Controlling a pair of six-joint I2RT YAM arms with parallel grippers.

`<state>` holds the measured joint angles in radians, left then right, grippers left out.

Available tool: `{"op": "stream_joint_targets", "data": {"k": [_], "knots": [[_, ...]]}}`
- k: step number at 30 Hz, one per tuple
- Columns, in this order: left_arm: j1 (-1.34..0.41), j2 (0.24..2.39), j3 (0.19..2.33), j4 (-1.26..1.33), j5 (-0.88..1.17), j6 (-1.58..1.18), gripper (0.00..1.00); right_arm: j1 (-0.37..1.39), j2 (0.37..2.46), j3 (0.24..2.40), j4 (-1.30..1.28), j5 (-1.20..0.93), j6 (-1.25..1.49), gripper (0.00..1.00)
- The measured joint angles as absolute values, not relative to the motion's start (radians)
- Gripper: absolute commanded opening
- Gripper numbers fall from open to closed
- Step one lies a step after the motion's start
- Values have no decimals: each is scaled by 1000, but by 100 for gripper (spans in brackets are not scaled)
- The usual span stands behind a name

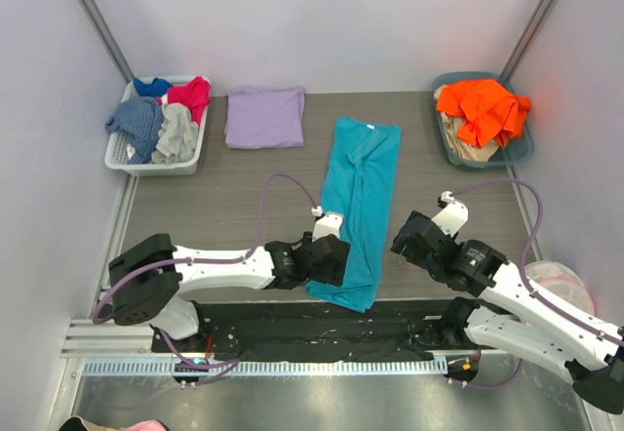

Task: Fold and stack the t-shirts
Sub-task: Fold the tshirt

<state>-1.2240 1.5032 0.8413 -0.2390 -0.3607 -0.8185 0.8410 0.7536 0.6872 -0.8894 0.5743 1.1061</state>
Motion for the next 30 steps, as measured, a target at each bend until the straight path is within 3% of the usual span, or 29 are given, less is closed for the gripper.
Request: {"op": "stream_joint_targets", "data": {"k": [7, 11, 17, 23, 30], "knots": [[-1232, 1603, 860, -233, -347, -811, 59, 841, 753, 685, -886, 574, 1106, 67], [-1235, 1628, 860, -228, -346, -812, 41, 841, 753, 684, -886, 574, 1106, 67], [-1237, 1629, 860, -228, -344, -816, 22, 841, 754, 675, -883, 574, 1106, 67], [-1237, 1629, 860, -228, -344, -828, 8, 841, 773, 675, -876, 572, 1106, 67], [-1237, 1629, 858, -226, -340, -831, 0, 841, 795, 669, -856, 569, 1106, 67]]}}
